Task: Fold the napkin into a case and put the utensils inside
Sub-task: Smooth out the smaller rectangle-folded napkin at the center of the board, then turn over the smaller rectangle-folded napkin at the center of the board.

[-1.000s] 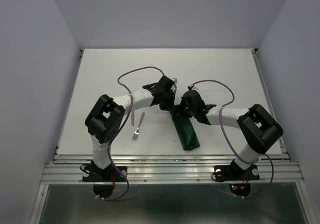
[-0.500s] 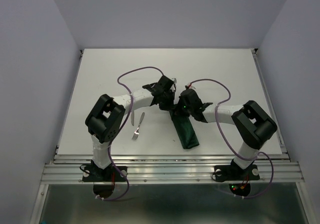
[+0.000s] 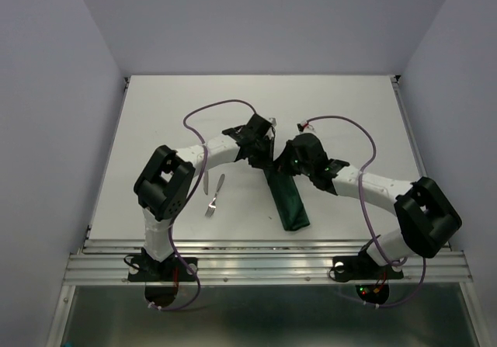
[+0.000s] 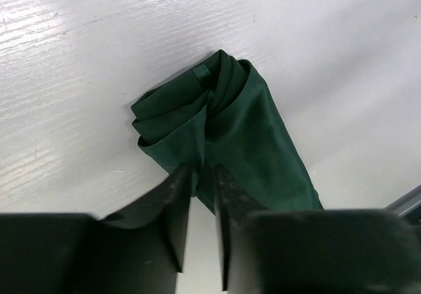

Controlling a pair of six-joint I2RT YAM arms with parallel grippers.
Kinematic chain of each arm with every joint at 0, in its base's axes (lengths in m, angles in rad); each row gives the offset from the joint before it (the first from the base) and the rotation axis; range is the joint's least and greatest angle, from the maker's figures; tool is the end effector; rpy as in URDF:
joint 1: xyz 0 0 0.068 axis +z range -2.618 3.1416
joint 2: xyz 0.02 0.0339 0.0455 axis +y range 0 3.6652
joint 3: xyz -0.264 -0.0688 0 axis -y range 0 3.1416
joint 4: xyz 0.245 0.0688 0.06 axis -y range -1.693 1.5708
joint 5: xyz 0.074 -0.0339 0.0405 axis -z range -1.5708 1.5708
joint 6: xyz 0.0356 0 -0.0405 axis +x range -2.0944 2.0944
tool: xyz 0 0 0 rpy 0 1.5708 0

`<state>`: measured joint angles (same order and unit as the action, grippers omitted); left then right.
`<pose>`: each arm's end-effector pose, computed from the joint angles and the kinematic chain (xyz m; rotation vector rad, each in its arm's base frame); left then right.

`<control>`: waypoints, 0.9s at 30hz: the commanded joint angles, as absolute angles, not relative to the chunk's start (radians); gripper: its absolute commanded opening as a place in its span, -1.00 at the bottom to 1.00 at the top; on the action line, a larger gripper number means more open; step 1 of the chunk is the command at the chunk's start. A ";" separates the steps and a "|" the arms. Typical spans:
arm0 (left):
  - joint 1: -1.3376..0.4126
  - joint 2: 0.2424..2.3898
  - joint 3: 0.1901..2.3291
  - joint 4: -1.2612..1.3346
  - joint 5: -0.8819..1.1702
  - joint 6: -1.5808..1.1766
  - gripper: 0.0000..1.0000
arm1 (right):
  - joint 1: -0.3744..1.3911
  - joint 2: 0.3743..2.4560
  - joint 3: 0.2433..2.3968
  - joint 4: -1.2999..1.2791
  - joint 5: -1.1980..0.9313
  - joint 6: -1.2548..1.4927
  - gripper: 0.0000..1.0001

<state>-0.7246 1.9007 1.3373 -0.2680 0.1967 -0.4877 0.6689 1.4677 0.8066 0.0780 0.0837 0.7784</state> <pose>0.3084 -0.2823 0.2027 0.3958 2.5060 -0.7653 0.2485 0.1927 0.2128 0.1736 2.2411 0.7305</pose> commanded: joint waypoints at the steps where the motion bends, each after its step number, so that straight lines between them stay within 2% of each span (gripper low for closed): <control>1: -0.727 1.893 1.382 -0.294 0.180 -0.466 -0.17 | 0.672 1.457 0.779 0.041 0.135 0.772 -0.88; 4: -0.727 1.881 1.376 -0.304 0.167 -0.462 0.02 | 0.672 1.459 0.785 0.003 0.140 0.755 -0.88; 5: -0.727 1.878 1.376 -0.310 0.157 -0.459 0.24 | 0.672 1.456 0.782 -0.015 0.146 0.747 -0.86; 8: -0.726 1.858 1.365 -0.322 0.138 -0.450 0.56 | 0.672 1.431 0.772 -0.069 0.167 0.712 -0.81; 12: -0.710 1.815 1.344 -0.331 0.129 -0.446 0.59 | 0.672 1.388 0.761 -0.138 0.204 0.660 -0.73; 15: -0.687 1.760 1.310 -0.336 0.126 -0.446 0.59 | 0.683 1.359 0.753 -0.184 0.238 0.634 -0.57; 16: -0.678 1.728 1.301 -0.339 0.124 -0.446 0.59 | 0.696 1.353 0.753 -0.196 0.245 0.627 -0.43; 18: -0.654 1.695 1.270 -0.344 0.126 -0.446 0.59 | 0.732 1.350 0.761 -0.232 0.278 0.612 -0.27; 19: -0.643 1.663 1.249 -0.347 0.124 -0.446 0.59 | 0.745 1.351 0.767 -0.241 0.302 0.608 -0.11; 22: -0.606 1.606 1.214 -0.362 0.101 -0.449 0.58 | 0.819 1.384 0.808 -0.281 0.365 0.592 0.12; 27: -0.551 1.542 1.169 -0.385 0.071 -0.454 0.56 | 0.904 1.480 0.887 -0.321 0.428 0.572 0.17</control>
